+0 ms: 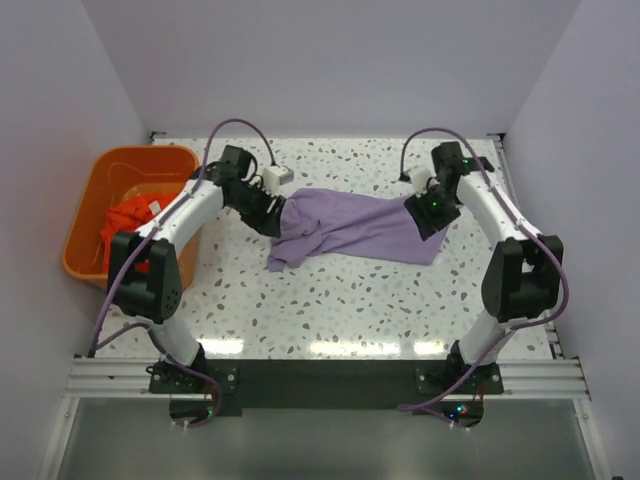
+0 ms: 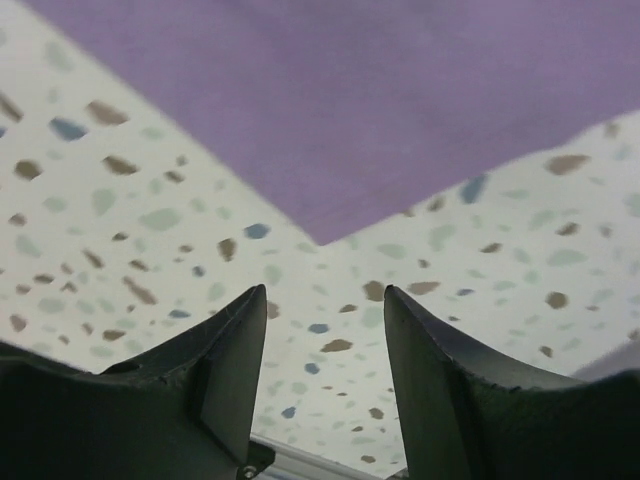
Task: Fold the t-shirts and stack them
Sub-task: Flatten the tshirt out
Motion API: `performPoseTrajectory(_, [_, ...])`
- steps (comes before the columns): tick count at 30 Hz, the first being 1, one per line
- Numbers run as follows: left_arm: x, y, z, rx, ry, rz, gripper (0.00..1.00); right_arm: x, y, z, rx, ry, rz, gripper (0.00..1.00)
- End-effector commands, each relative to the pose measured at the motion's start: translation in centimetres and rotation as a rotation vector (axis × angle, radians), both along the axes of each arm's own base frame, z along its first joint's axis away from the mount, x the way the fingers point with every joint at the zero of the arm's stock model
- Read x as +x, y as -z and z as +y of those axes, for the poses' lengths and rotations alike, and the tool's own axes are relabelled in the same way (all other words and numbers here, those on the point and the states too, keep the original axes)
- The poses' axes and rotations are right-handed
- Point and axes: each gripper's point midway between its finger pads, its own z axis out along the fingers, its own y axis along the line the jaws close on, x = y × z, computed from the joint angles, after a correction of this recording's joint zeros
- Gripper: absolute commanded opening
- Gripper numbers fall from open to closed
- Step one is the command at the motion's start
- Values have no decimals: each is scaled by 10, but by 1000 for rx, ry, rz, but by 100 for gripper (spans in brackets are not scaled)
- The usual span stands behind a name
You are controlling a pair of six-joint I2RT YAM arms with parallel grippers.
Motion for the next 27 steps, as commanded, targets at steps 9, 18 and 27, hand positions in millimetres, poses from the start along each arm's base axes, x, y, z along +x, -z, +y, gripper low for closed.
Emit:
performPoseTrajectory(9, [-13, 23, -57, -64, 155, 19, 59, -44, 67, 59, -20, -209, 149, 56])
performPoseTrajectory(18, [-7, 62, -61, -1, 148, 16, 63, -19, 103, 47, -183, -223, 77, 53])
performPoseTrajectory(27, [-5, 89, -38, 150, 112, 10, 35, -28, 109, 33, -262, -259, 89, 0])
